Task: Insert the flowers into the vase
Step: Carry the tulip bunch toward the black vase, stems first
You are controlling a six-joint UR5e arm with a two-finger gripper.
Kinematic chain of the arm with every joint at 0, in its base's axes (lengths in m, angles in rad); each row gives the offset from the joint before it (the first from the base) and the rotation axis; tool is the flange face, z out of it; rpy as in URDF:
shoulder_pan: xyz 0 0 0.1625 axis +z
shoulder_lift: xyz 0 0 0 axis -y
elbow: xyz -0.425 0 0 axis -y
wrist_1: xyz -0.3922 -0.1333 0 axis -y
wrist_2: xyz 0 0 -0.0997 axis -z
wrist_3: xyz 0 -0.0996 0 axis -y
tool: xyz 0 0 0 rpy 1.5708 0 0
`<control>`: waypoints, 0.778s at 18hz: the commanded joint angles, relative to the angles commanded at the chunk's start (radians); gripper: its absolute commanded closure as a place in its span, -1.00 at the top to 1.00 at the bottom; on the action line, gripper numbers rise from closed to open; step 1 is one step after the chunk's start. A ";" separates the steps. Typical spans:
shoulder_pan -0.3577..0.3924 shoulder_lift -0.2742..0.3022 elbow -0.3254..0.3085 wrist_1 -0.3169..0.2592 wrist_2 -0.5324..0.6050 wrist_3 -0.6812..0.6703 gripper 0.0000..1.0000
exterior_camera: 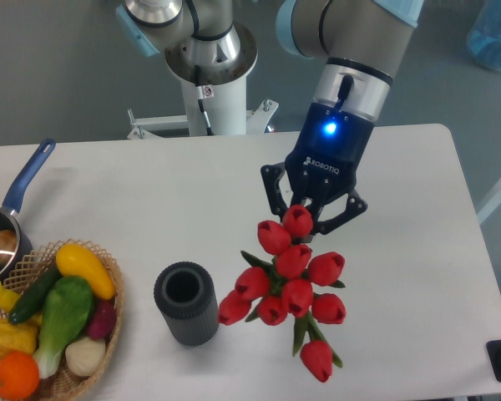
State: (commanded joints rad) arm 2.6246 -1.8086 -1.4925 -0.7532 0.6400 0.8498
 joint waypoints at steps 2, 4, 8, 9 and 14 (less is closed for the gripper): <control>0.000 0.000 -0.002 0.000 -0.043 -0.002 -1.00; -0.003 -0.002 -0.002 0.002 -0.094 0.000 -1.00; -0.005 -0.023 -0.003 0.051 -0.222 0.018 -1.00; -0.005 -0.023 -0.005 0.051 -0.255 0.026 -1.00; -0.032 -0.048 -0.043 0.051 -0.428 0.100 -1.00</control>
State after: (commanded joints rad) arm 2.5924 -1.8561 -1.5354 -0.7025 0.2122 0.9493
